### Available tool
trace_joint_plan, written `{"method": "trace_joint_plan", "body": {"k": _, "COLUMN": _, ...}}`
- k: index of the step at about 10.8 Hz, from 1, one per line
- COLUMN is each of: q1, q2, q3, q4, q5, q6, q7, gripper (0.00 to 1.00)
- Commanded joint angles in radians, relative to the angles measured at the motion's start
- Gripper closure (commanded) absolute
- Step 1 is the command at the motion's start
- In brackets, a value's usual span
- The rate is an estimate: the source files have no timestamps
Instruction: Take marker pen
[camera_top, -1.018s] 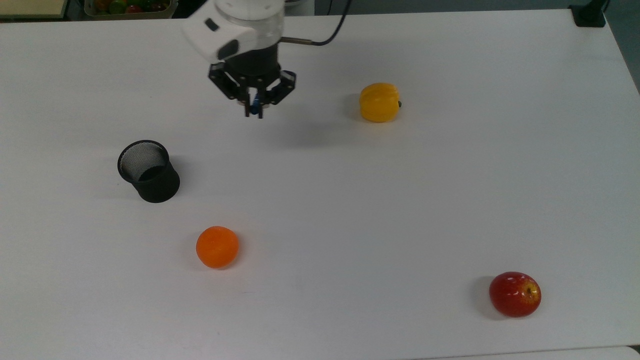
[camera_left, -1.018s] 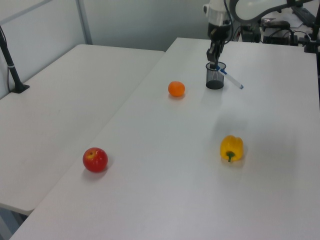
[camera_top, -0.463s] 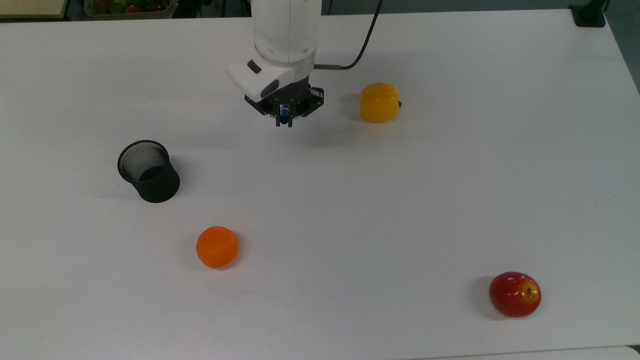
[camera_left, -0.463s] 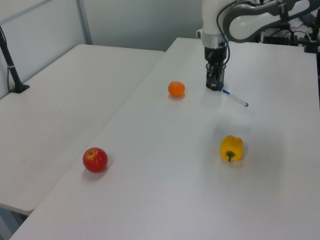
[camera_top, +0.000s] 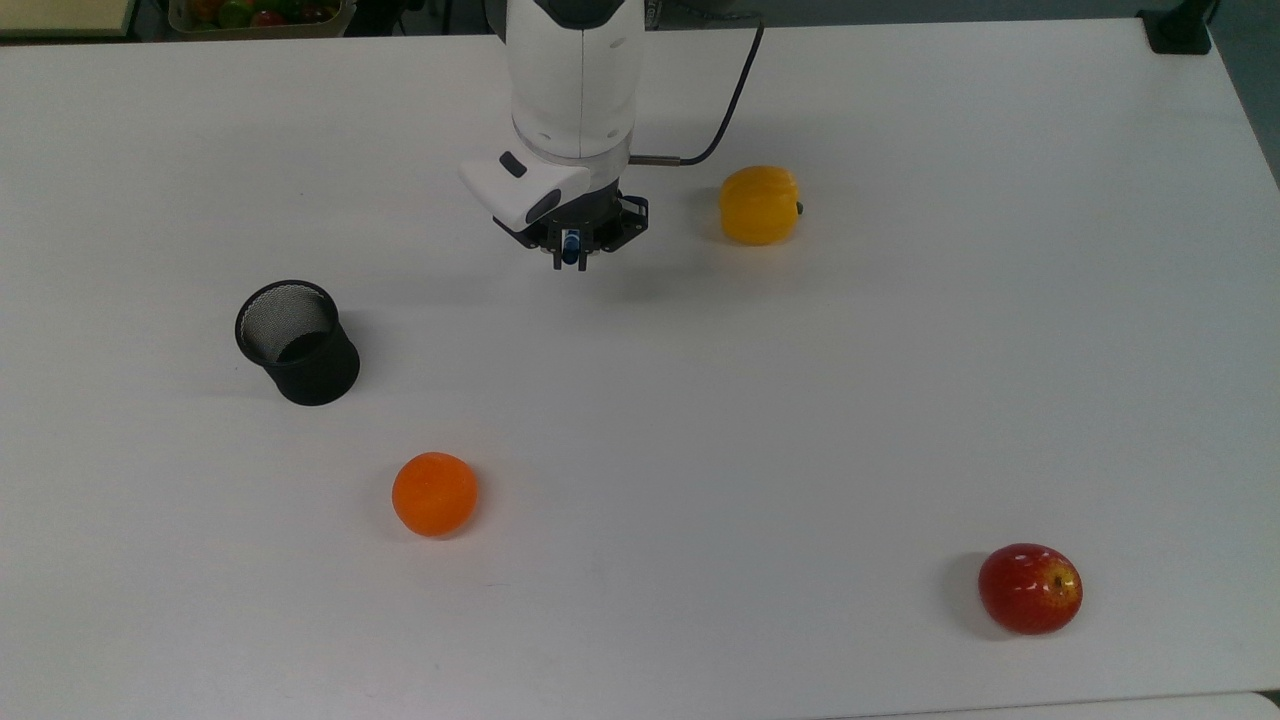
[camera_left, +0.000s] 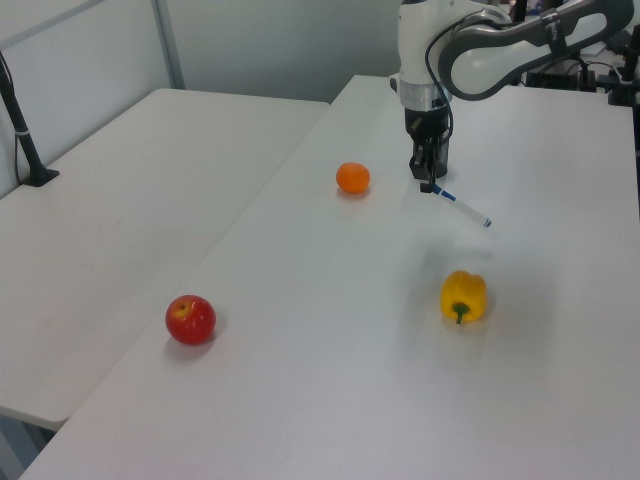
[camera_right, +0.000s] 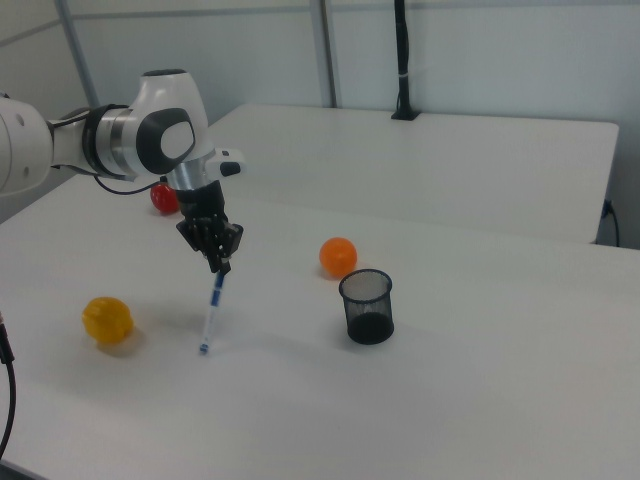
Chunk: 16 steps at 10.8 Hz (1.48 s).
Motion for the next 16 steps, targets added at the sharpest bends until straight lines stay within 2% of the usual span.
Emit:
{"method": "trace_joint_plan", "body": {"k": 1, "q1": 0.012, "q2": -0.001, "q3": -0.007, "q4": 0.002, "q5": -0.001, "q6": 0.014, "q7": 0.008, "gripper": 0.00}}
{"method": "trace_joint_plan", "body": {"k": 5, "q1": 0.012, "q2": -0.020, "q3": -0.007, "q4": 0.002, "q5": -0.002, "q6": 0.003, "q7": 0.008, "gripper": 0.00}}
{"method": "trace_joint_plan", "body": {"k": 7, "q1": 0.015, "q2": -0.070, "q3": -0.009, "q4": 0.002, "q5": -0.004, "q6": -0.029, "q7": 0.010, "gripper": 0.00}}
{"method": "trace_joint_plan", "body": {"k": 13, "q1": 0.001, "q2": -0.286, "q3": -0.012, "q4": -0.006, "q5": -0.005, "q6": -0.297, "q7": -0.013, "gripper": 0.00}}
{"method": "trace_joint_plan", "body": {"k": 16, "q1": -0.017, "q2": -0.351, "q3": -0.015, "q4": -0.006, "q5": -0.002, "q6": -0.368, "q7": -0.084, "gripper": 0.00}}
